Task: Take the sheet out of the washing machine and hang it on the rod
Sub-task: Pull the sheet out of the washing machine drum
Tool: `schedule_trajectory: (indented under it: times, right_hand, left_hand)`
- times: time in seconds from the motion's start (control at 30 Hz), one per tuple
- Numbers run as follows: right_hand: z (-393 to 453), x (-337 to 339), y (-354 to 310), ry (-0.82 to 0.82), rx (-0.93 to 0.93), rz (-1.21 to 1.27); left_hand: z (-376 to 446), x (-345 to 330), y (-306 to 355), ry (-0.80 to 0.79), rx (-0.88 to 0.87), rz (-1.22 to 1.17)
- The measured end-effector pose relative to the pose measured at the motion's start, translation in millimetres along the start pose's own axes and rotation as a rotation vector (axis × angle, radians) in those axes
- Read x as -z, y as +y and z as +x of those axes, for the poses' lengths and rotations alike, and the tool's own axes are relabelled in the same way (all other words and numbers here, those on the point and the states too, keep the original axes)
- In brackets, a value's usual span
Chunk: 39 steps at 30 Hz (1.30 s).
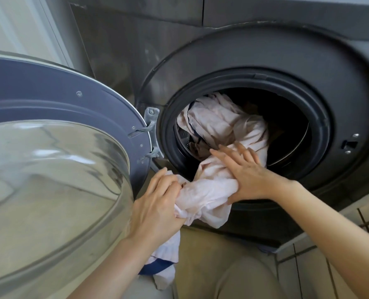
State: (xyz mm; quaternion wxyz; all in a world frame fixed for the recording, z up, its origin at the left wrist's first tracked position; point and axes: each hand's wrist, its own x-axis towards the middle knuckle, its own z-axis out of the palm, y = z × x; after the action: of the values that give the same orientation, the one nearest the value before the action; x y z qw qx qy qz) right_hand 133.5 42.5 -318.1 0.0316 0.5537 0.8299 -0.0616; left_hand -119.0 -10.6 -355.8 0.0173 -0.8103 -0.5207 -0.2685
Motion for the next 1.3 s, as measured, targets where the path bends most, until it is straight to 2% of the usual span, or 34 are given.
schedule_trajectory:
  times: [0.13,0.3,0.37,0.47,0.57,0.67,0.77,0.87,1.03,1.2,1.3]
  right_hand:
    - [14.9,1.0,25.3,-0.032,-0.054,-0.213]
    - [28.5,-2.5,41.5,-0.07,-0.134,-0.199]
    - [27.9,-9.0,43.5,-0.064,-0.115,-0.22]
    - [23.6,-13.2,43.5,-0.024,-0.124,-0.21]
    - [22.2,-14.9,45.1,0.066,-0.13,-0.323]
    - [16.5,-7.6,40.1,0.098,-0.134,-0.251]
    - [8.4,1.1,29.4,0.129,-0.125,-0.084]
    - [-0.9,6.1,13.5,0.221,-0.107,0.095]
    - [-20.2,6.9,-7.9,0.325,-0.042,0.251]
    - [-24.6,-4.1,-39.6,0.409,0.03,0.166]
    - [-29.3,-9.2,-62.7,0.452,0.045,0.24]
  left_hand:
    - [-3.2,-0.2,-0.9,-0.08,-0.007,-0.025]
    - [-5.5,4.9,4.0,-0.101,0.046,-0.072]
    - [-4.3,8.7,6.1,-0.162,0.036,-0.069]
    - [-4.2,10.7,10.1,-0.252,-0.08,-0.014]
    - [-2.9,7.6,14.6,-0.326,-0.219,0.085]
    - [-1.0,-0.5,18.8,-0.441,-0.285,0.125]
    - [5.5,-6.1,23.7,-0.539,-0.188,0.097]
    - [9.3,-9.8,23.2,-0.492,-0.11,0.084]
    - [5.4,-4.7,17.6,-0.296,0.007,0.027]
    - [4.3,2.2,25.1,-0.156,-0.053,0.043]
    - [5.9,2.5,30.8,-0.129,-0.088,0.048]
